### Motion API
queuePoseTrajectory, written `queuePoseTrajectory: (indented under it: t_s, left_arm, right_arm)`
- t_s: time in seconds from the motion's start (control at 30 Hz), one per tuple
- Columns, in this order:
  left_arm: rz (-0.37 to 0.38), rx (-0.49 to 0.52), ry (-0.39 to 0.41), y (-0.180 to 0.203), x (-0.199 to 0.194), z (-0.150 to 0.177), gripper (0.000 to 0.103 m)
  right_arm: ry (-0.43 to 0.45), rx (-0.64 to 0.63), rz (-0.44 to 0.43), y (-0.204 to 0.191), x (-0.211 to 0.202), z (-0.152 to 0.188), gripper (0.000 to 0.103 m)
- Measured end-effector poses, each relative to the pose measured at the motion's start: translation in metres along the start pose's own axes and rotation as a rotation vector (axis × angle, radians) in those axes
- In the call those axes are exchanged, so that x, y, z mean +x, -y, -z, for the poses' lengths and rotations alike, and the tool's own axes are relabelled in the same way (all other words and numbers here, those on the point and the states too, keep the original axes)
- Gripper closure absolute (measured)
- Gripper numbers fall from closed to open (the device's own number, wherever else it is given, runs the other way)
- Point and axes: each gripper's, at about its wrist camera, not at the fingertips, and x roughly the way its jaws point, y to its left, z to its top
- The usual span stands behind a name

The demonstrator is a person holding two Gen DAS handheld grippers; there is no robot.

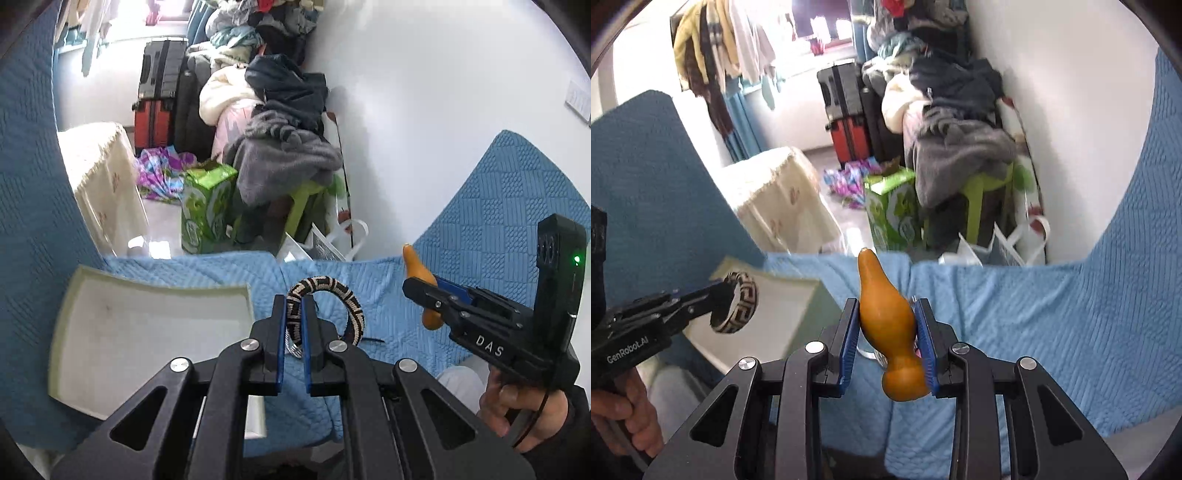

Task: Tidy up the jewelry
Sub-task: 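Carry the ring and gourd pendant into the green box and release both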

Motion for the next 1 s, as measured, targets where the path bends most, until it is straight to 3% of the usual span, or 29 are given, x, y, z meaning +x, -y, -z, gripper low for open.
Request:
queuePoseTrajectory:
  t_s: [0.23,0.33,0.57,0.73,0.9,1.0]
  left_arm:
    - [-0.024,-0.016,-0.046,-0.035,0.006,-0.017,0.096]
    - [-0.054,-0.054,-0.111,-0.060,0.022,-0.019,0.096]
    - [-0.137,-0.038,-0.238,-0.097,0.041,-0.030,0.096]
    - [-0.140,-0.100,-0.338,-0.124,0.048,-0.021,0.096]
    - [-0.117,-0.145,-0.375,-0.141,0.056,-0.007,0.096]
    - [-0.129,-0.122,-0.402,-0.143,0.068,0.007,0.096]
  right_arm:
    - [-0.022,-0.018,-0.043,-0.027,0.024,-0.014,0.075]
    - [-0.071,0.001,-0.072,-0.038,0.043,-0.014,0.075]
    - [-0.160,0.025,-0.113,-0.056,0.082,-0.017,0.075]
    - [-0.224,0.036,-0.149,-0.073,0.108,-0.015,0.075]
    - [-0.273,0.021,-0.168,-0.095,0.124,-0.006,0.075]
    - [-0.301,-0.001,-0.158,-0.104,0.136,0.005,0.075]
